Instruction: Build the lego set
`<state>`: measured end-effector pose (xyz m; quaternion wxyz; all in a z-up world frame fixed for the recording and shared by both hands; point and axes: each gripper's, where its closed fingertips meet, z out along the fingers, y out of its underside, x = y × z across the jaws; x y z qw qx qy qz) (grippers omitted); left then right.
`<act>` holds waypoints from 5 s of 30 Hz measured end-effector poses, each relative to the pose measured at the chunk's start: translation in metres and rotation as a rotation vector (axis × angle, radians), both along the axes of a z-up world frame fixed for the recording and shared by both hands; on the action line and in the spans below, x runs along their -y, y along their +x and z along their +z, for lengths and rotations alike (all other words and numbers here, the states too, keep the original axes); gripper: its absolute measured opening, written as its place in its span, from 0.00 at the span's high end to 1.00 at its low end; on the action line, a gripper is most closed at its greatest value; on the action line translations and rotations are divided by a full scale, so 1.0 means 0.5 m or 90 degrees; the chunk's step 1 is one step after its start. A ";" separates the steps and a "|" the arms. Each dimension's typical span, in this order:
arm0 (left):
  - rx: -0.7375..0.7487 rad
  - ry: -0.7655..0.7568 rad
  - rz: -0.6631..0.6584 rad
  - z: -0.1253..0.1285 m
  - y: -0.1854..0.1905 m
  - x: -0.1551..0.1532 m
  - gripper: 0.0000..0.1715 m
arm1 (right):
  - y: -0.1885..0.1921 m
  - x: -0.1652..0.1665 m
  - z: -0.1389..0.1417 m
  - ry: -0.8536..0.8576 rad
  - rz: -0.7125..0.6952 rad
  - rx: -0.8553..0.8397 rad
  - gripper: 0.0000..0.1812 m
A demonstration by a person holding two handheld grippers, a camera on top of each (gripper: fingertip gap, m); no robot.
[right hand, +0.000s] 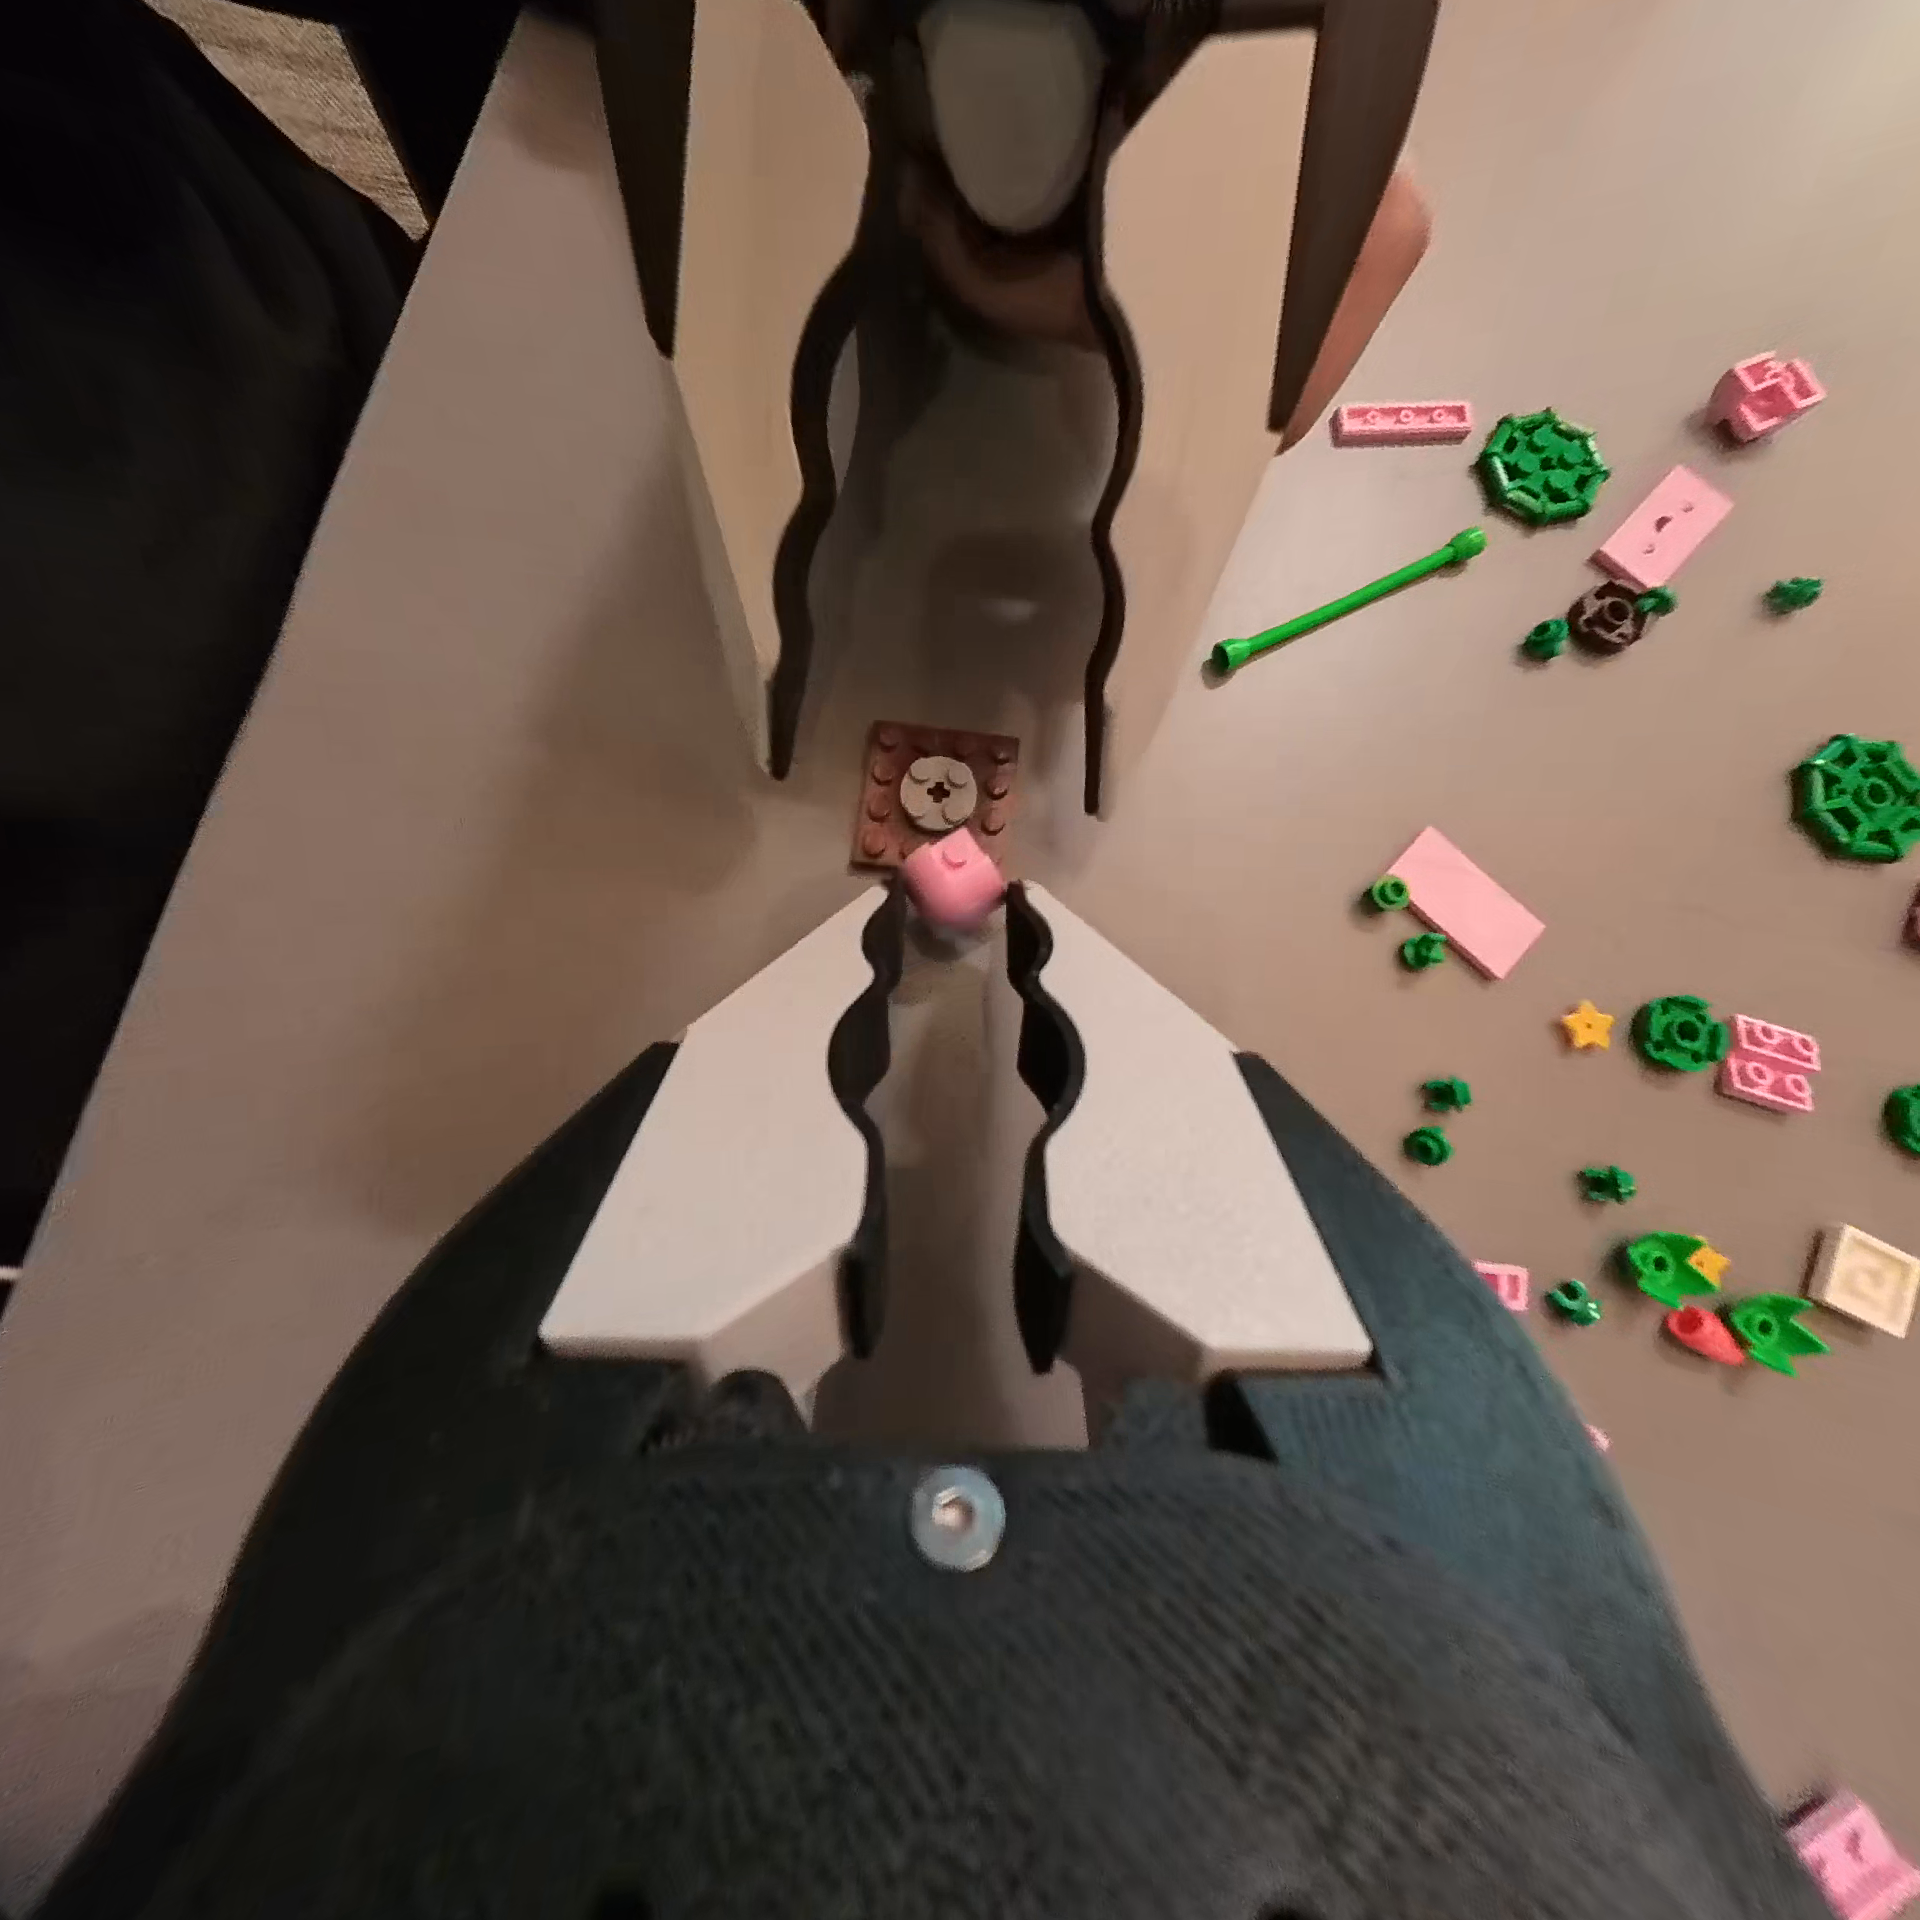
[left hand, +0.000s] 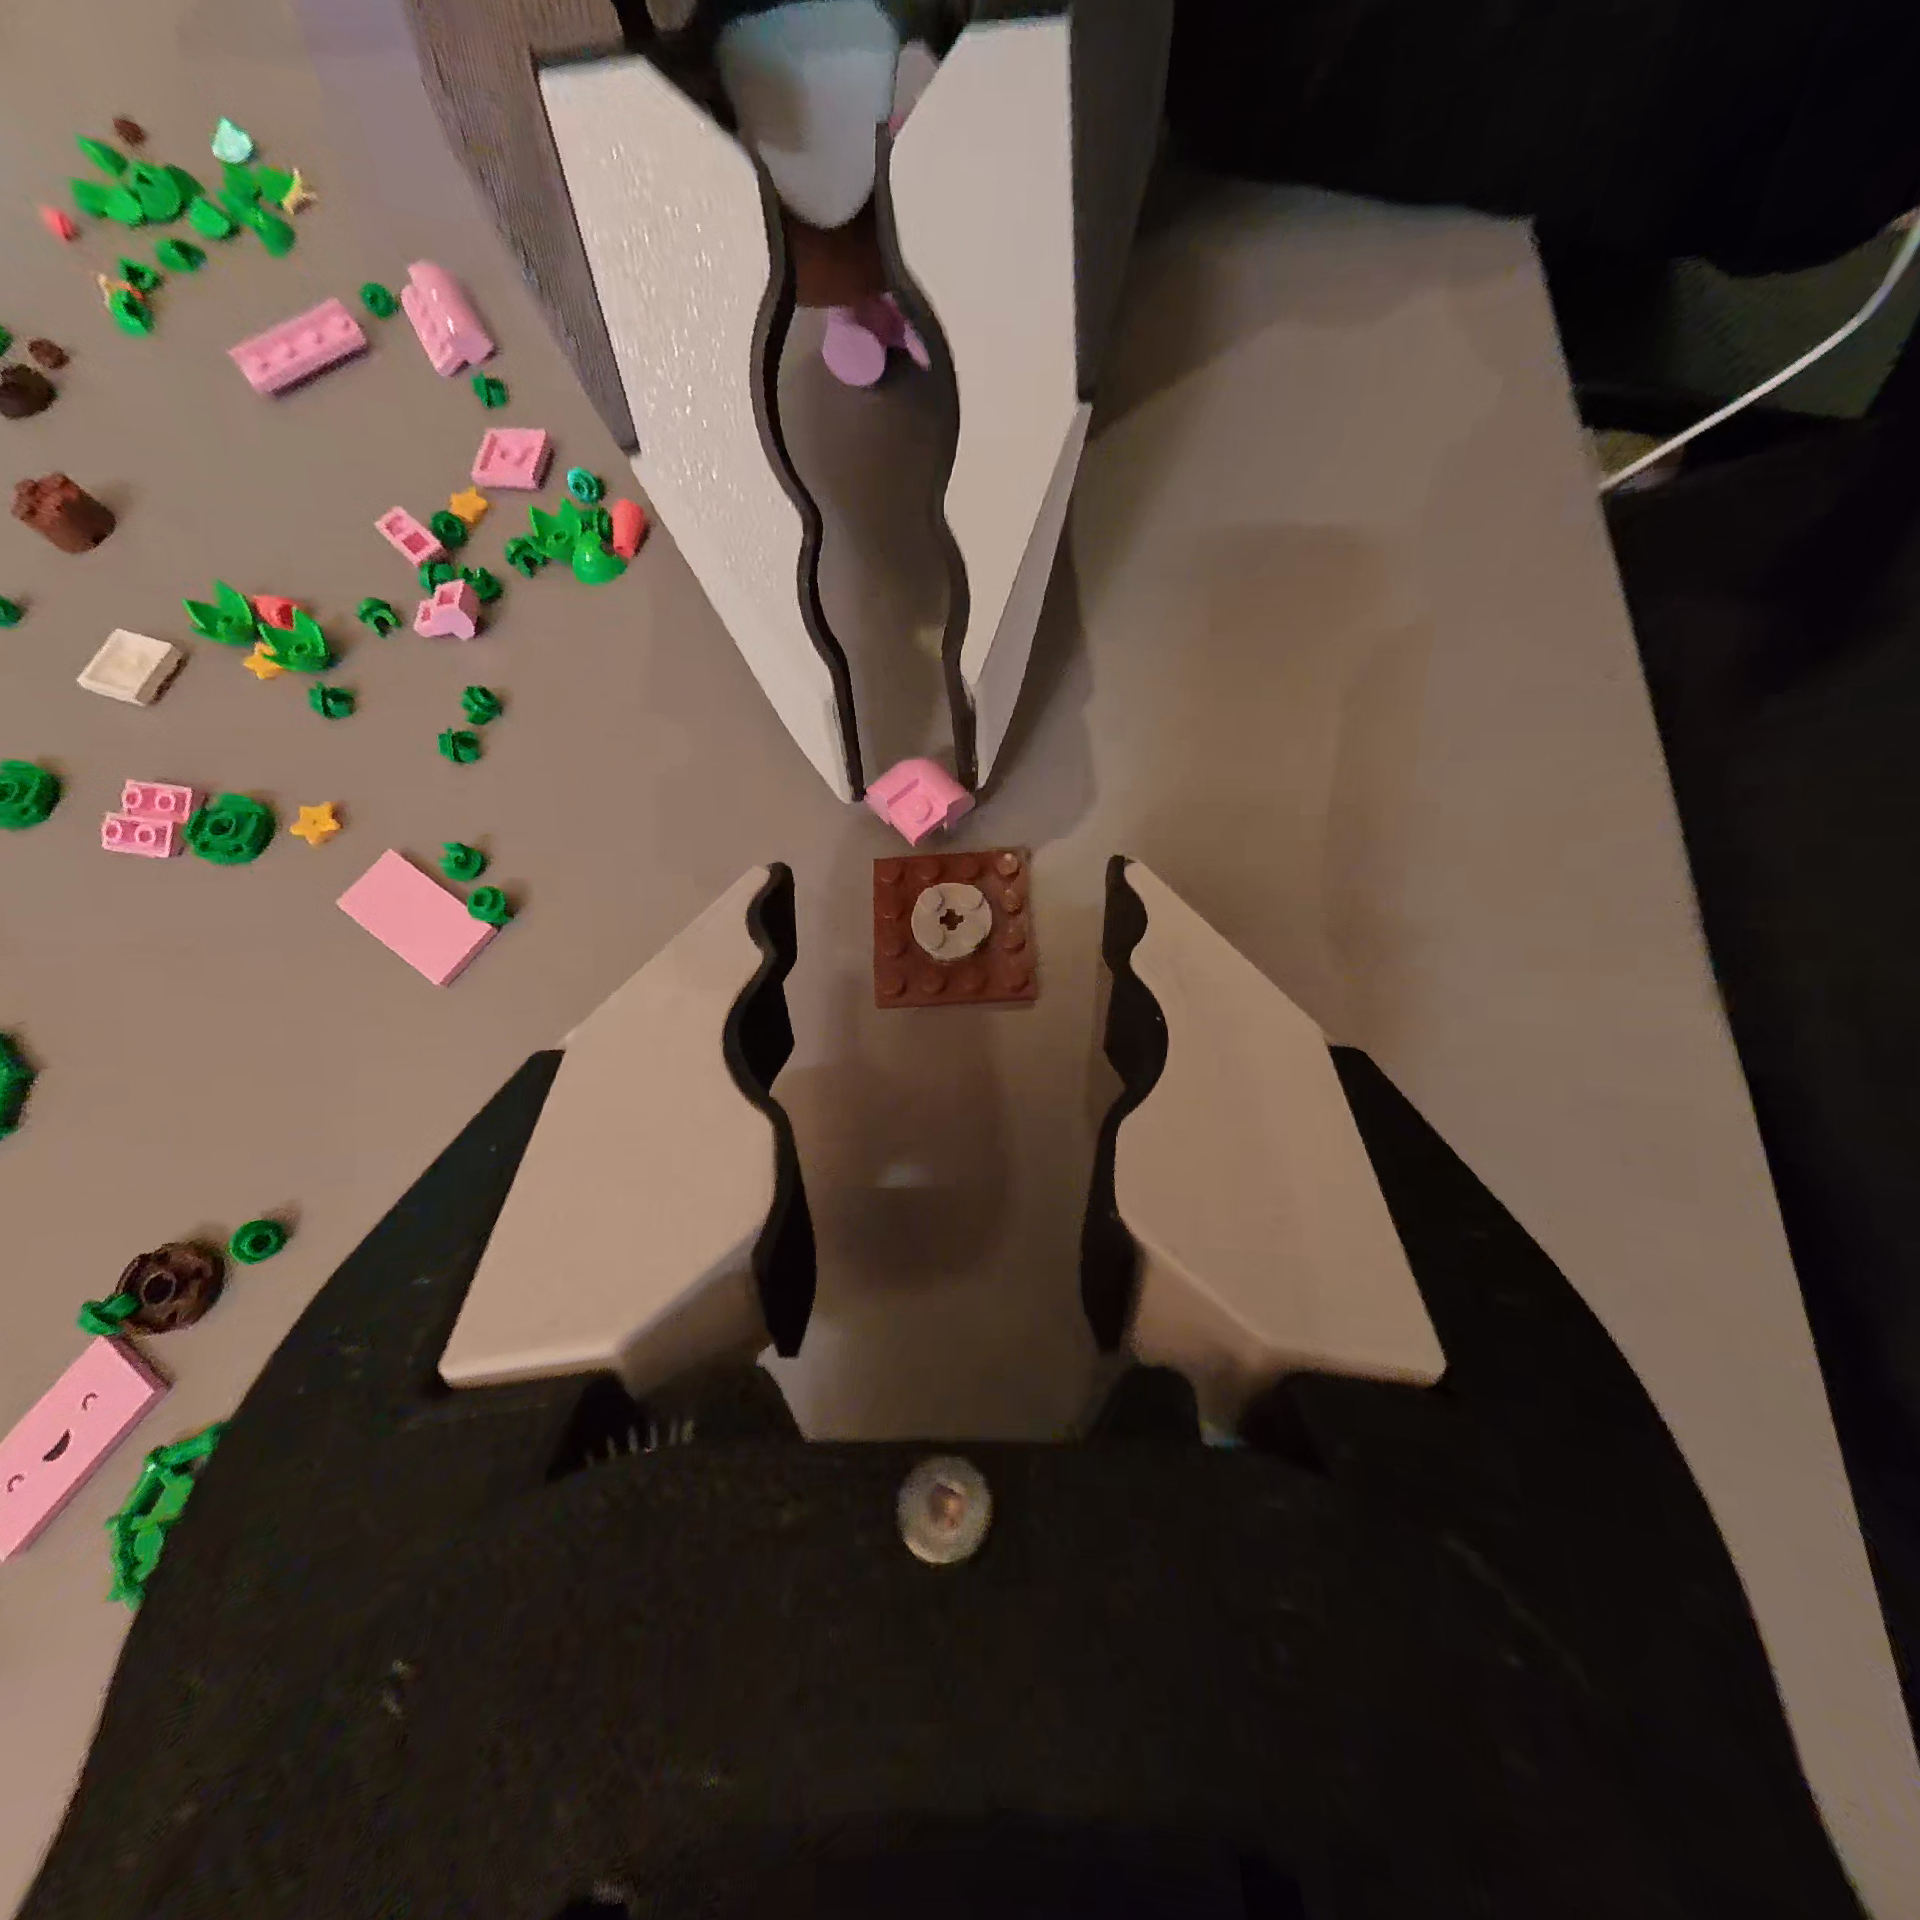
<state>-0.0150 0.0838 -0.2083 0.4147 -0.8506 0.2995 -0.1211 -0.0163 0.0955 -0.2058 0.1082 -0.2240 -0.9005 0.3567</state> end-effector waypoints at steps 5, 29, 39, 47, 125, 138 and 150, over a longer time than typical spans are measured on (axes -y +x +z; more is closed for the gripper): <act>-0.023 -0.069 0.014 -0.033 -0.009 0.002 0.68 | -0.012 -0.008 -0.010 0.029 -0.021 -0.010 0.90; 0.003 -0.079 0.029 -0.029 -0.016 0.000 0.76 | -0.024 -0.049 -0.004 0.035 -0.108 0.025 0.83; 0.007 -0.081 0.030 -0.029 -0.017 -0.001 0.76 | -0.050 -0.070 -0.026 0.089 -0.149 0.002 0.77; 0.010 -0.083 0.030 -0.029 -0.017 -0.001 0.76 | -0.047 -0.046 -0.004 0.003 -0.146 0.027 0.78; 0.005 -0.081 0.032 -0.030 -0.017 -0.002 0.77 | -0.035 -0.022 -0.022 0.002 -0.121 0.070 1.00; 0.006 -0.081 0.032 -0.029 -0.017 -0.001 0.77 | -0.046 -0.016 -0.030 -0.001 -0.148 0.081 0.90; 0.007 -0.082 0.032 -0.029 -0.017 -0.001 0.77 | -0.040 -0.020 -0.023 -0.017 -0.148 0.095 0.83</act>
